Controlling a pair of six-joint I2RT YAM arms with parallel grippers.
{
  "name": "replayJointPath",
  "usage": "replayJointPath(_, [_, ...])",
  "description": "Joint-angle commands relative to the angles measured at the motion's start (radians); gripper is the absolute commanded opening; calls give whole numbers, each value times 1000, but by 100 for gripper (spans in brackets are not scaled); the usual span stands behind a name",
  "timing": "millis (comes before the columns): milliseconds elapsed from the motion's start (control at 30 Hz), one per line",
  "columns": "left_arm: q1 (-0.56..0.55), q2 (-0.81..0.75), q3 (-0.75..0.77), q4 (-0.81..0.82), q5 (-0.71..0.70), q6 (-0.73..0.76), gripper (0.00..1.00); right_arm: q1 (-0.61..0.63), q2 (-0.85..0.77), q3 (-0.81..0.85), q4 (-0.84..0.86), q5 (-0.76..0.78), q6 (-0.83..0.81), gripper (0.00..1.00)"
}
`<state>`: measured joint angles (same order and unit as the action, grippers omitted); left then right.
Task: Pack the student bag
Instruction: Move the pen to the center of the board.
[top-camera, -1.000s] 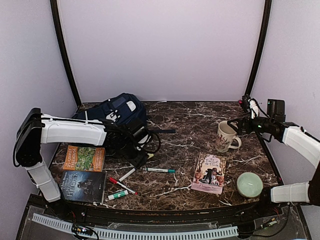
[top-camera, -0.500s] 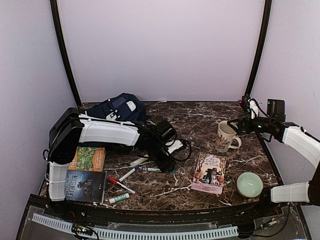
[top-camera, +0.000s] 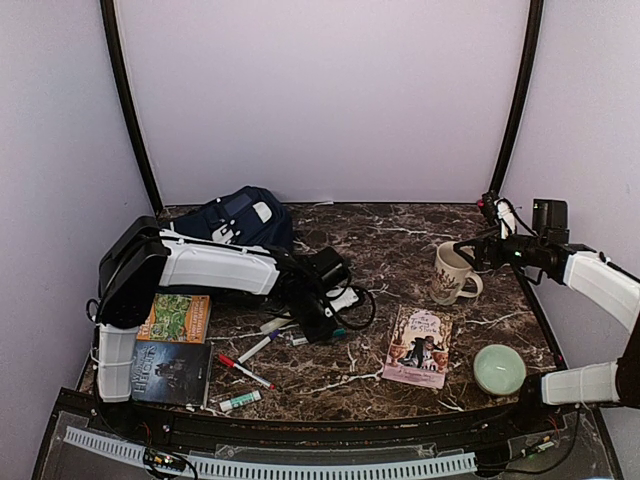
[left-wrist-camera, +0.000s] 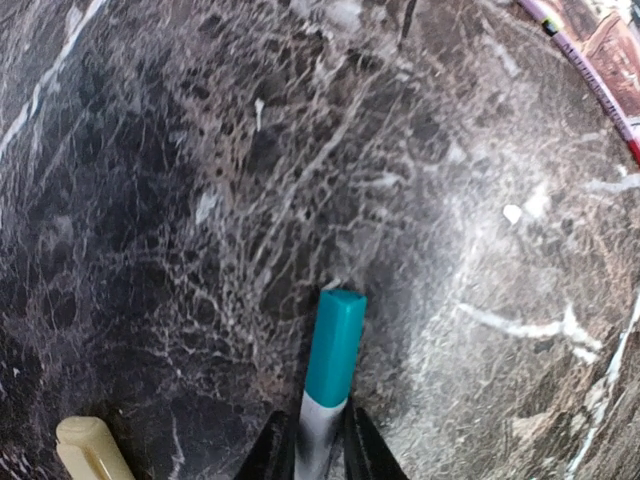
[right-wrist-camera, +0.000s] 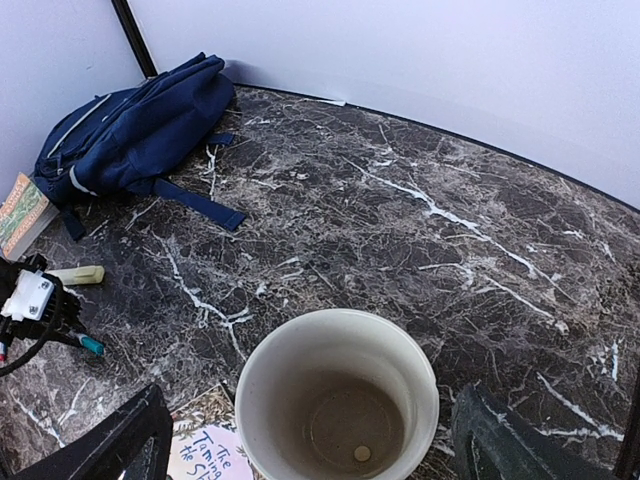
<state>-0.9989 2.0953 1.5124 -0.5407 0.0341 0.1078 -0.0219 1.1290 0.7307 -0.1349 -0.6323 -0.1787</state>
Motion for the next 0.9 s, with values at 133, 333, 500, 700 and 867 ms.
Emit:
replayJointPath(133, [38,-31,-69,-80,-145,-181,8,-6,-10,5,25,-12,-1,97])
replayJointPath(333, [122,-108,-160,-42,-205,-360,8,-6,-13,3,26,-13,2,97])
replayJointPath(500, [193,-176,-244,14,-224,-463,8,-6,-12,3,28,-10,1,96])
replayJointPath(700, [297,-230,-332,6,-231,-621,2,-6,-9,2,28,-6,1,97])
replayJointPath(867, [375,-309,-429,20,-210,-720,0,-6,-4,1,29,-7,1,97])
